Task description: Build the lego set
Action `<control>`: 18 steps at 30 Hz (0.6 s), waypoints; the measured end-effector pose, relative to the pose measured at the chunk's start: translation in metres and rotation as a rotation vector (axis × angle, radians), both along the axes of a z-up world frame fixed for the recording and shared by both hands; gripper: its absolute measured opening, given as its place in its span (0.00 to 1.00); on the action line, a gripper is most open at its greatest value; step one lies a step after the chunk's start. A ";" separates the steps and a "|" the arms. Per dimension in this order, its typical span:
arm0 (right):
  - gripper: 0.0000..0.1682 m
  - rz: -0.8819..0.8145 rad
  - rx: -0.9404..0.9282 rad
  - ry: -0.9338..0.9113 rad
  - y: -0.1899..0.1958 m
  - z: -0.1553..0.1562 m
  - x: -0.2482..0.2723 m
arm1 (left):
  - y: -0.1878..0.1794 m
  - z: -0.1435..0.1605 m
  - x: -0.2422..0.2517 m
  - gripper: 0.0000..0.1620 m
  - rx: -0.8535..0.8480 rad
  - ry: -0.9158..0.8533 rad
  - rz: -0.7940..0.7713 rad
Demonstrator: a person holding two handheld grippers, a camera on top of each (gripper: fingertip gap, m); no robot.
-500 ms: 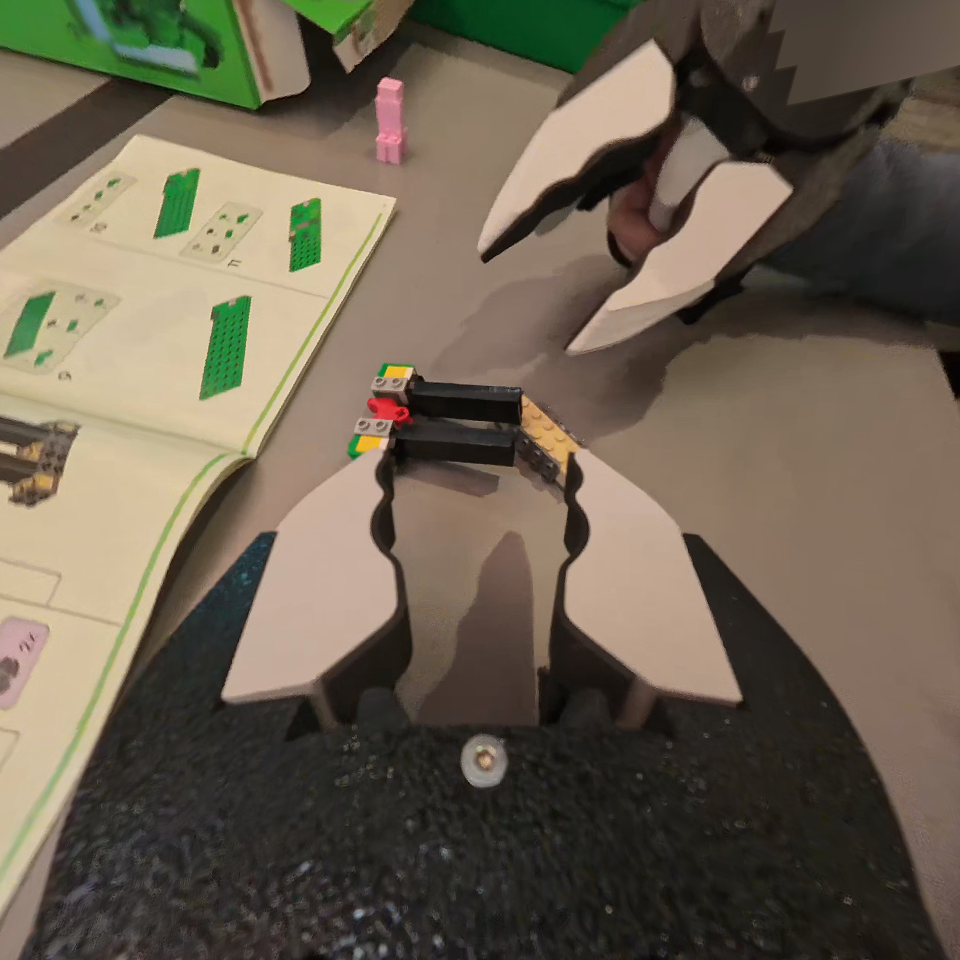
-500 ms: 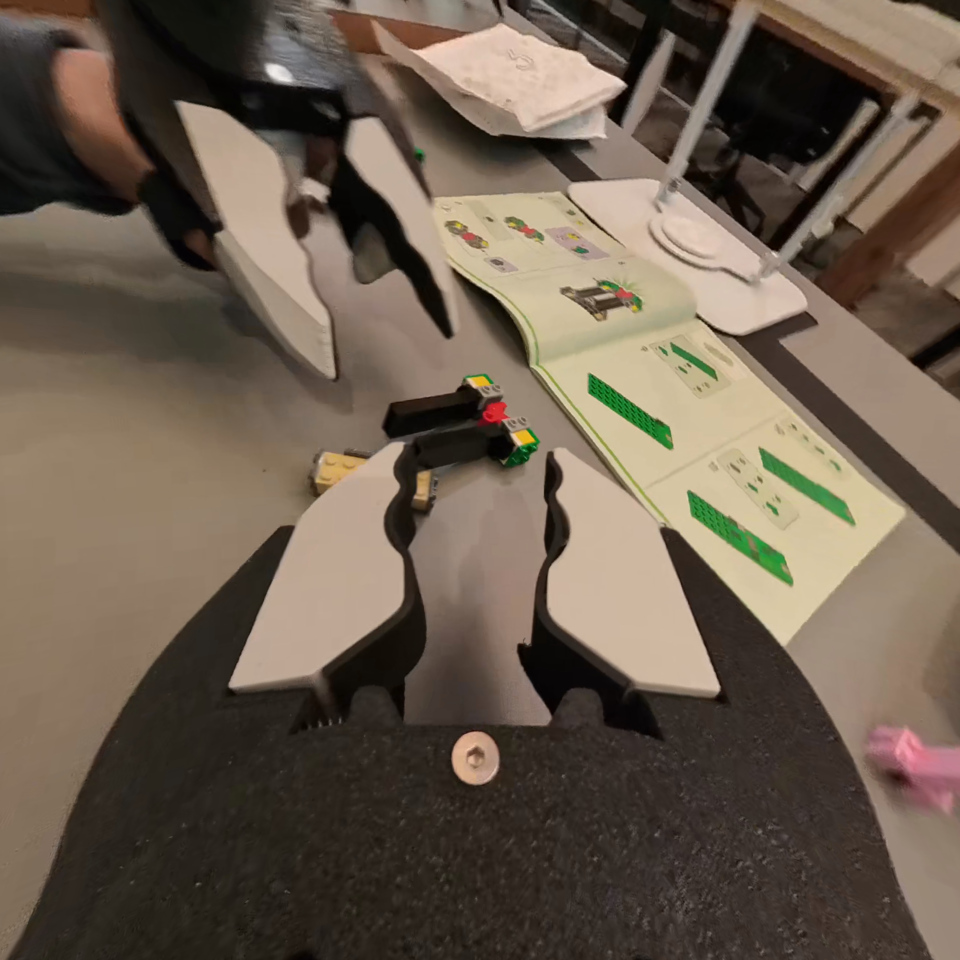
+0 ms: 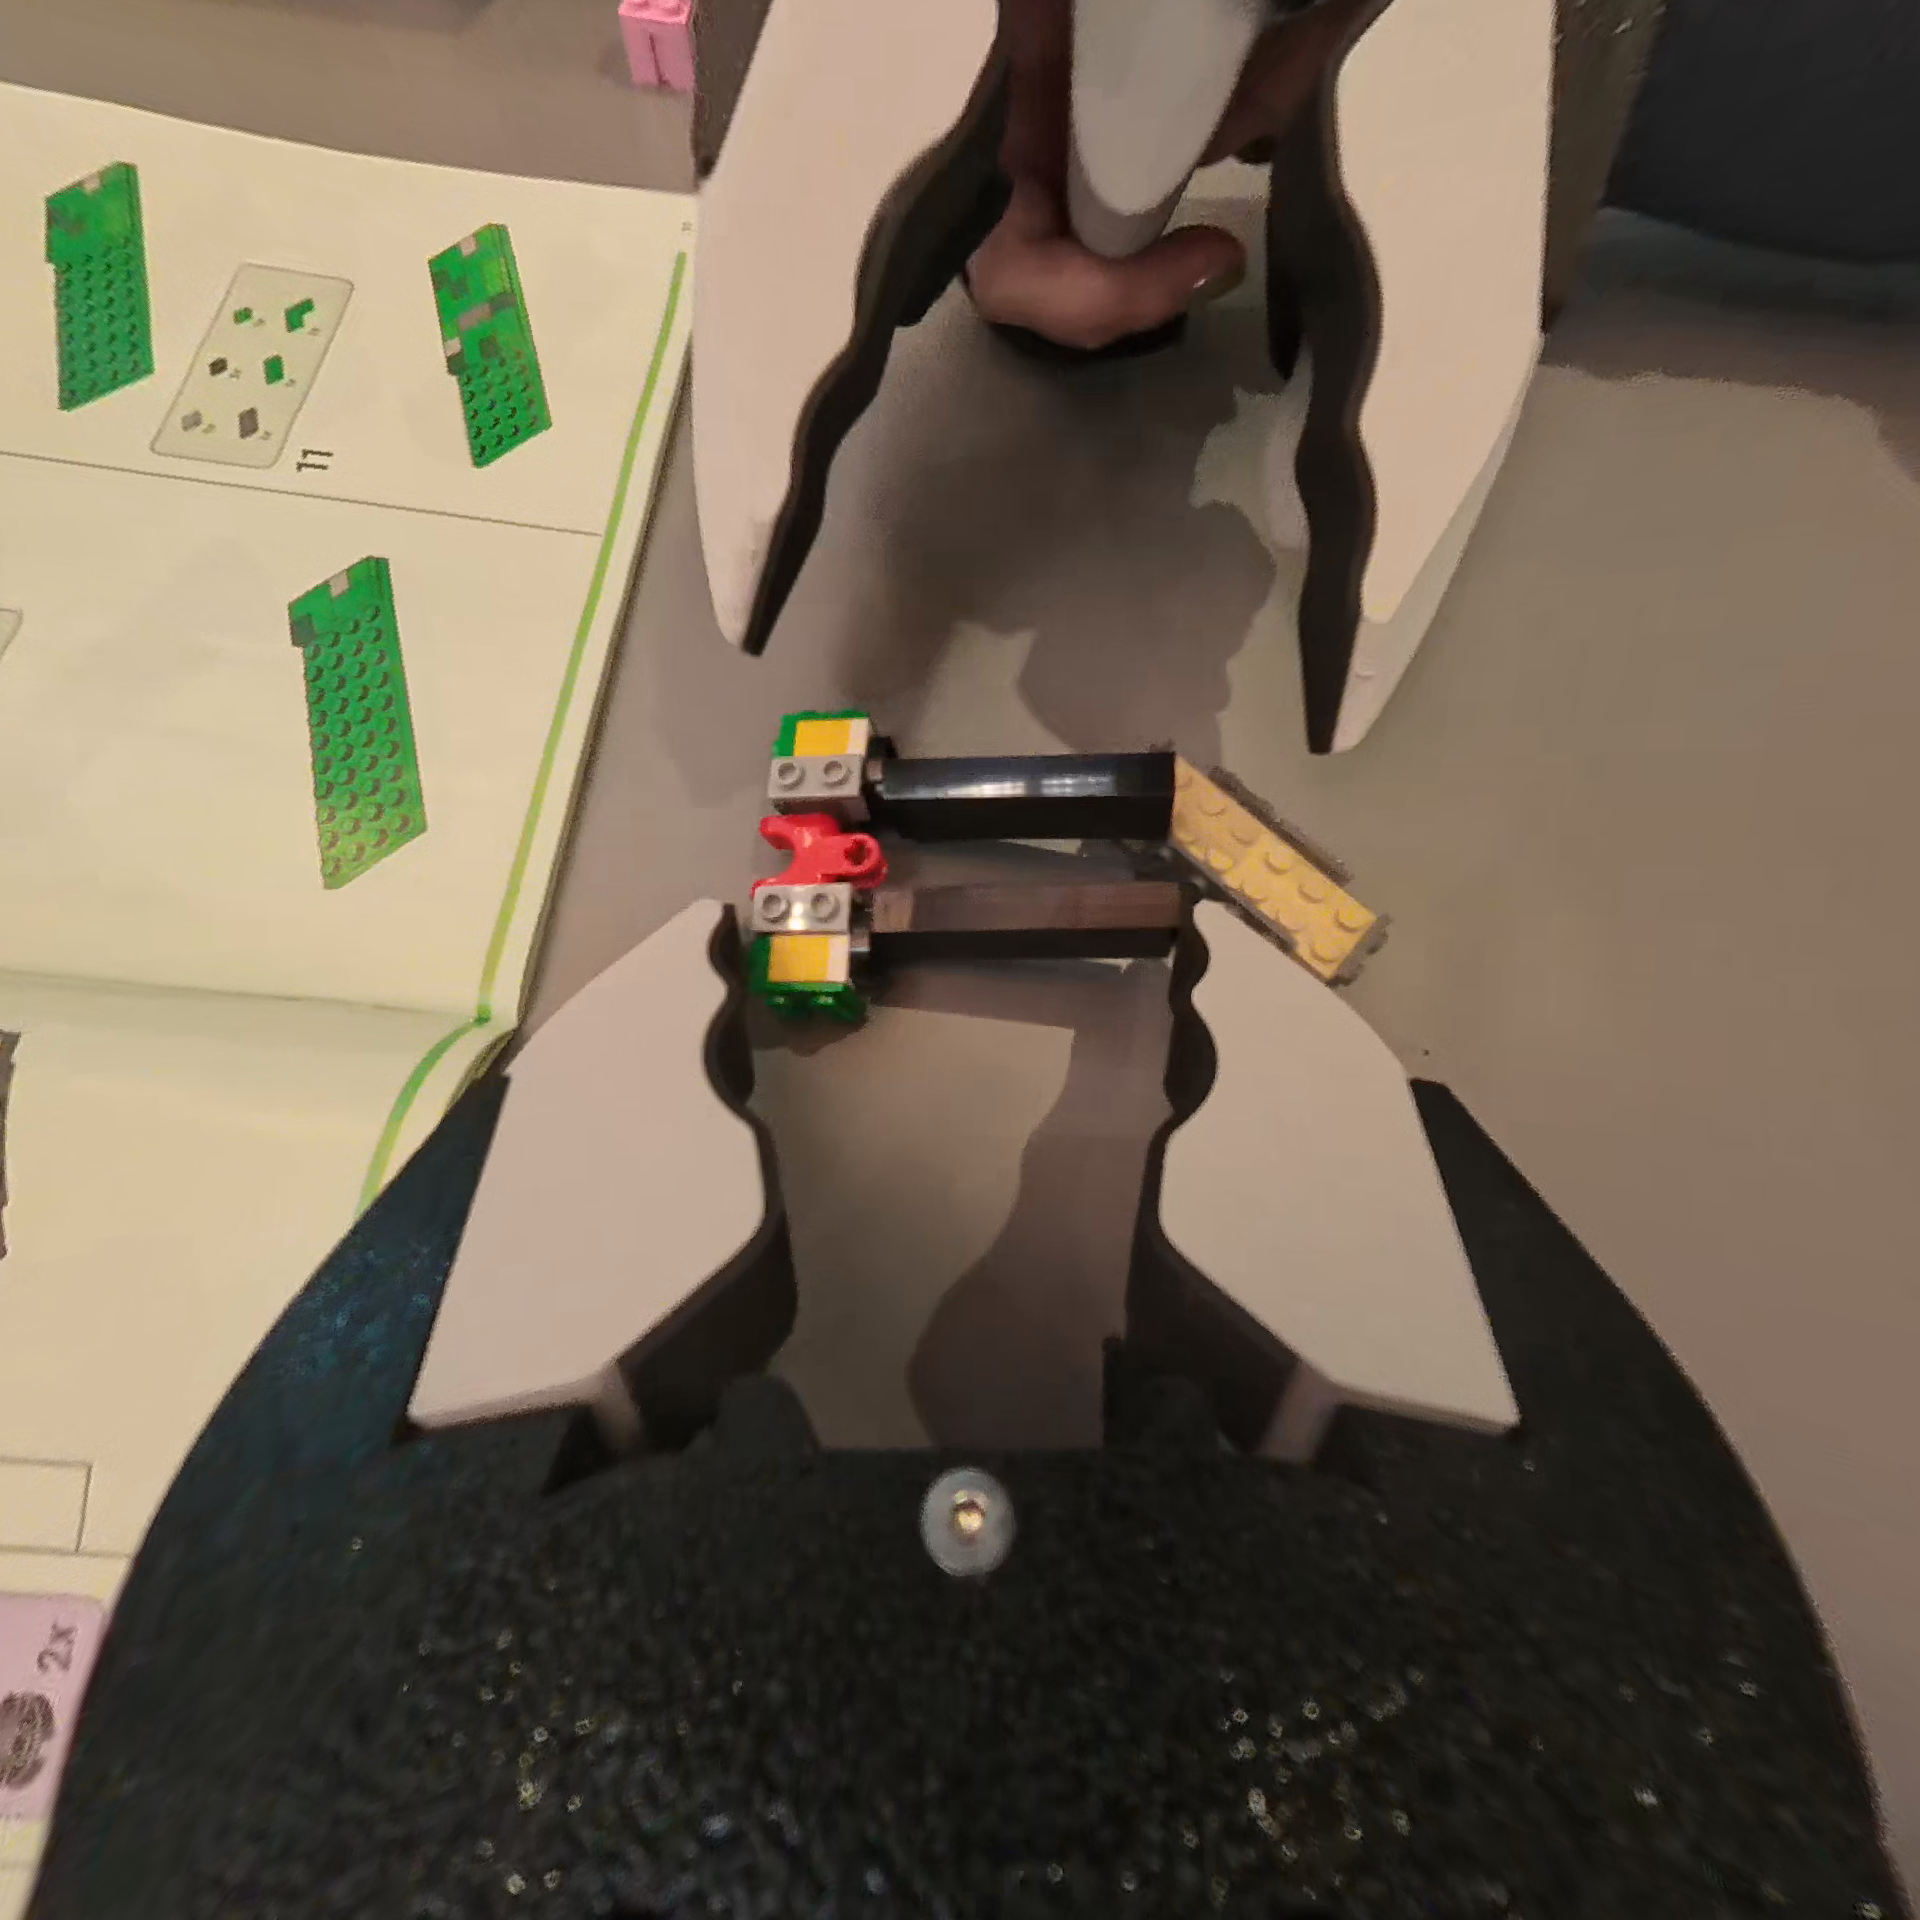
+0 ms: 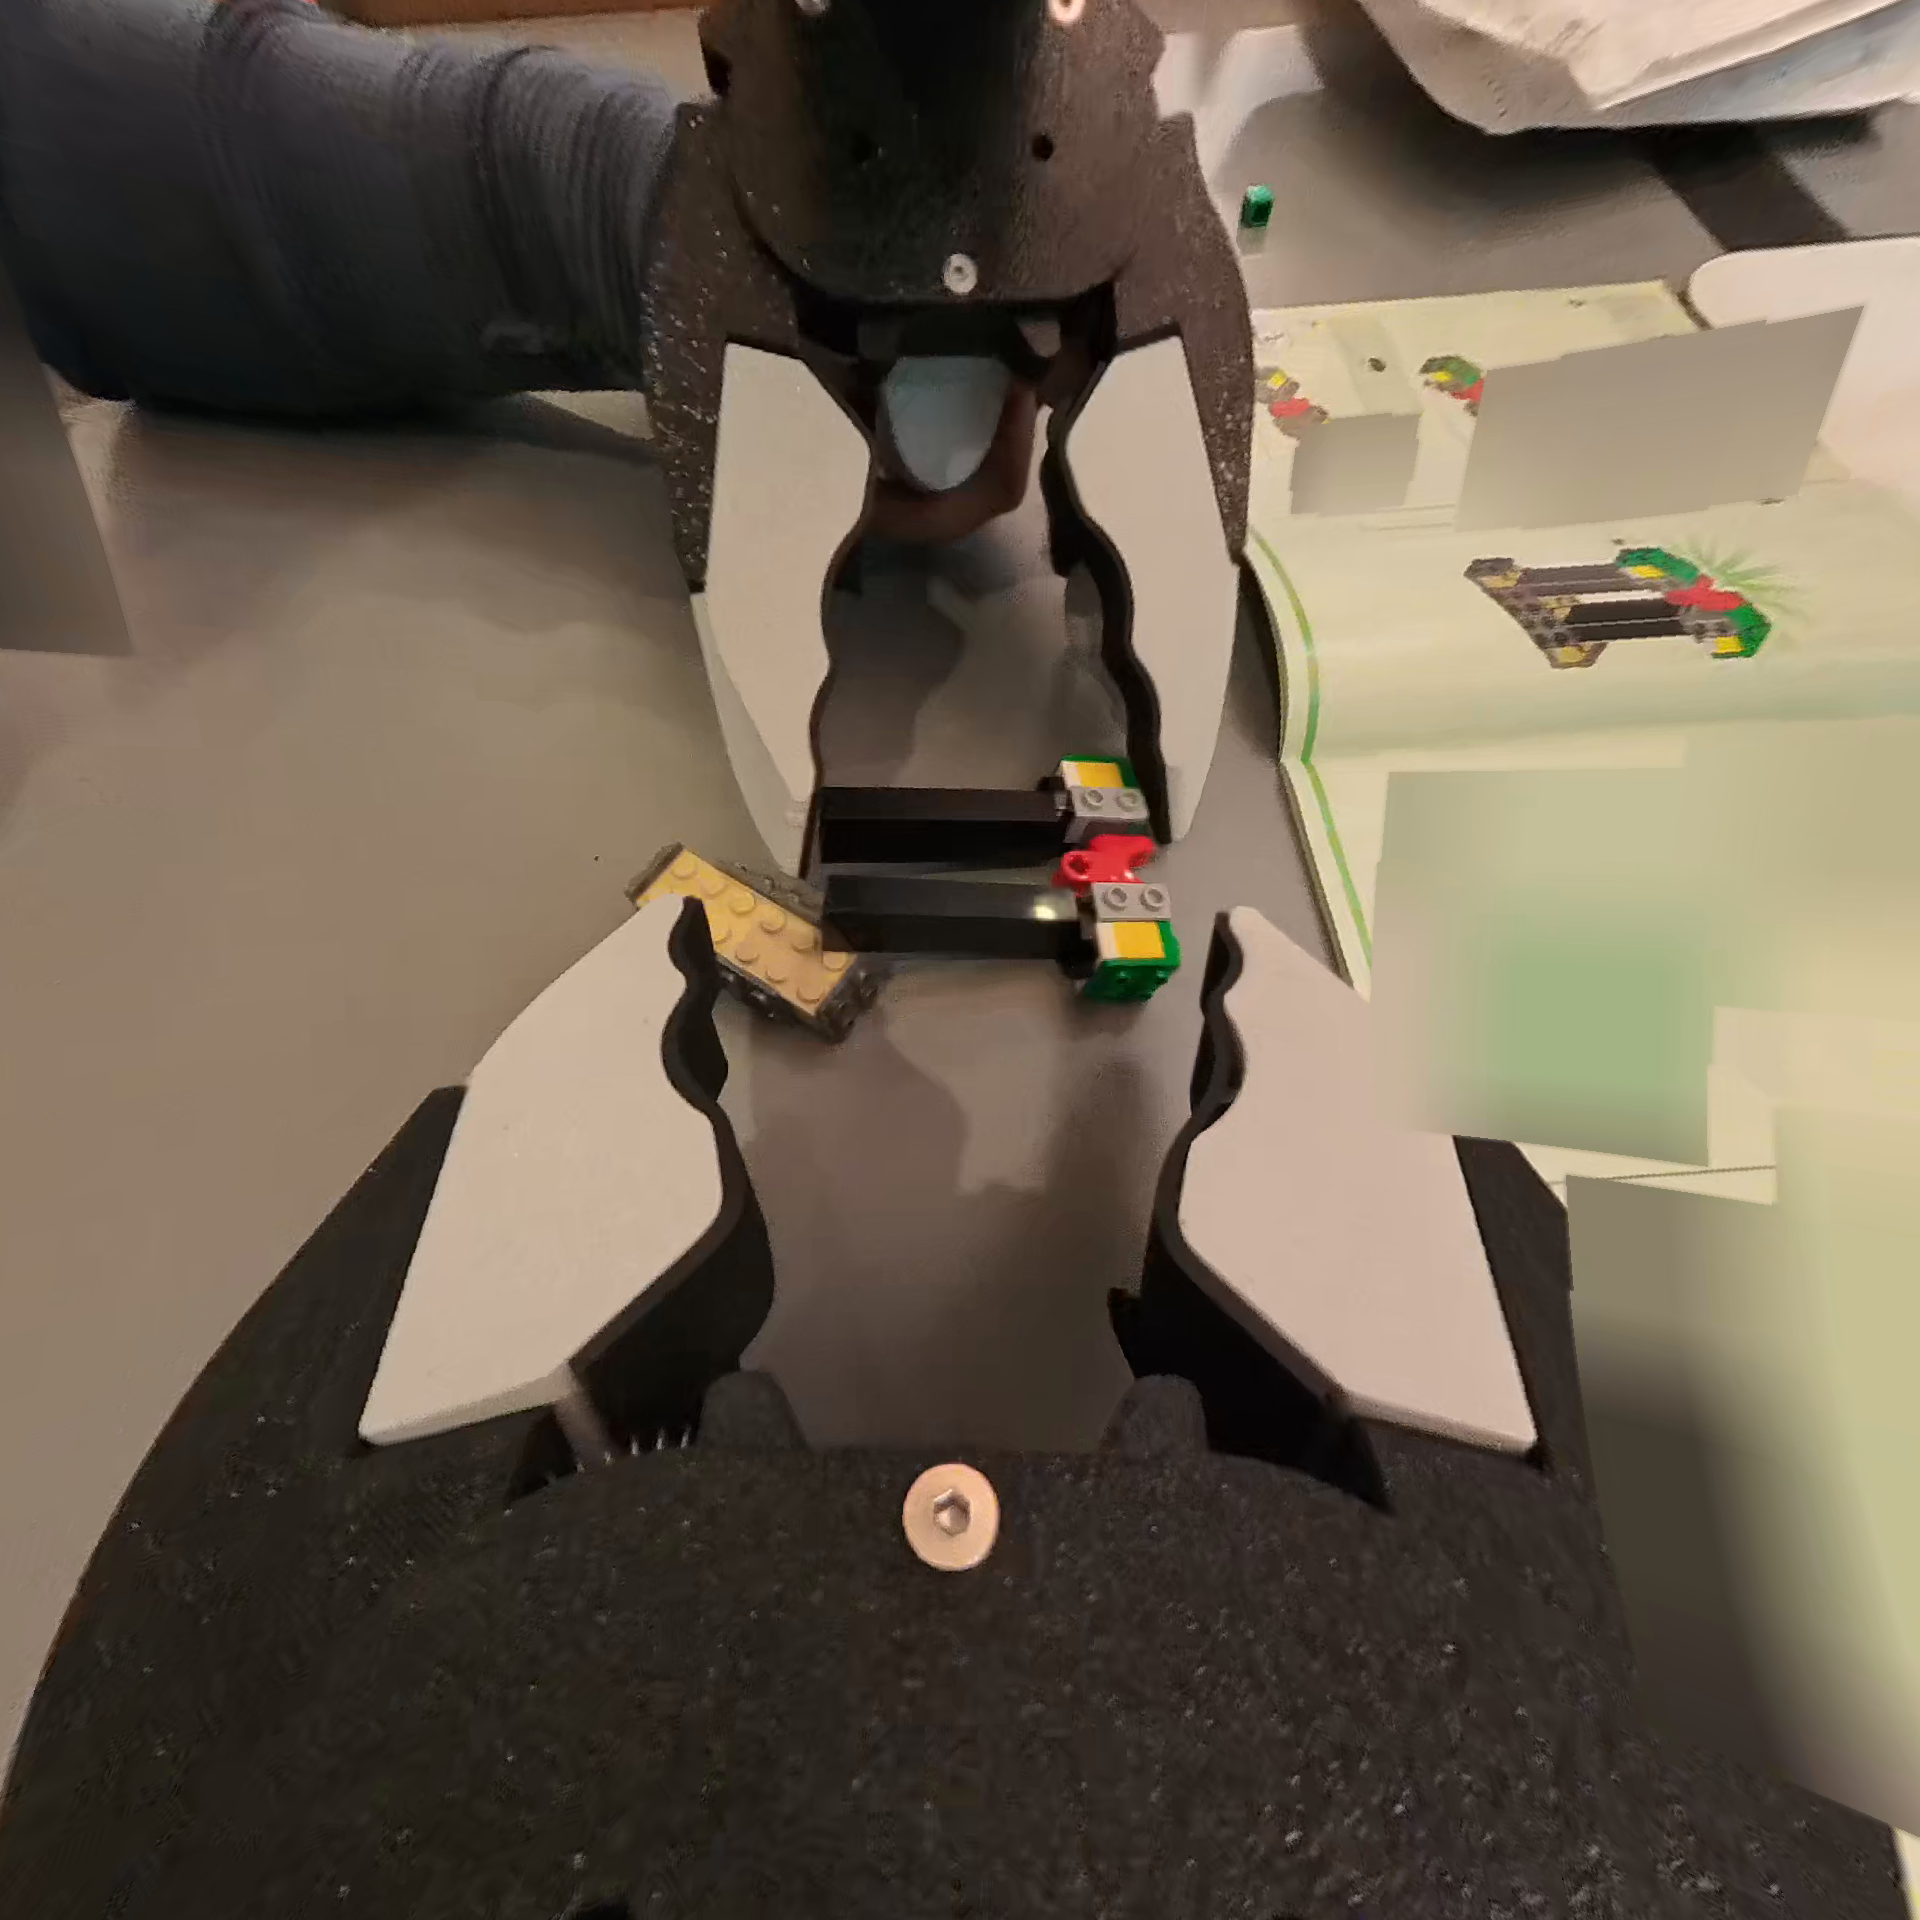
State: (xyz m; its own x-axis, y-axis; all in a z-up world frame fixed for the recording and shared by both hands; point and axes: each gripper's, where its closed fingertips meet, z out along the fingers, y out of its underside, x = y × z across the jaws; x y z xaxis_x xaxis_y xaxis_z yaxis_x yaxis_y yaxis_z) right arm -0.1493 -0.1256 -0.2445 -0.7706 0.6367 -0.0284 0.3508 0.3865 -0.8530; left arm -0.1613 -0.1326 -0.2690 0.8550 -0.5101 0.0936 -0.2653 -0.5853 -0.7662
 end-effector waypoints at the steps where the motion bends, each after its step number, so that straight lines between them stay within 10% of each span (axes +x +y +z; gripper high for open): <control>1: 0.53 0.013 -0.011 -0.012 0.000 -0.001 0.000 | 0.001 -0.001 -0.001 0.49 -0.005 -0.006 -0.008; 18: 0.55 0.114 0.023 0.223 0.006 0.017 -0.037 | 0.014 0.041 -0.023 0.48 0.375 0.133 -0.001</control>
State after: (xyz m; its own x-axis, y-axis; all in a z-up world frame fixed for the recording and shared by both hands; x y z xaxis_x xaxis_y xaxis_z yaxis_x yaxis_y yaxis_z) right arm -0.1864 -0.1193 -0.2280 -0.8232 0.5435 0.1641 0.1074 0.4329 -0.8950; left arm -0.1846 -0.1181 -0.2283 0.8464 -0.4891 -0.2106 -0.3771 -0.2713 -0.8856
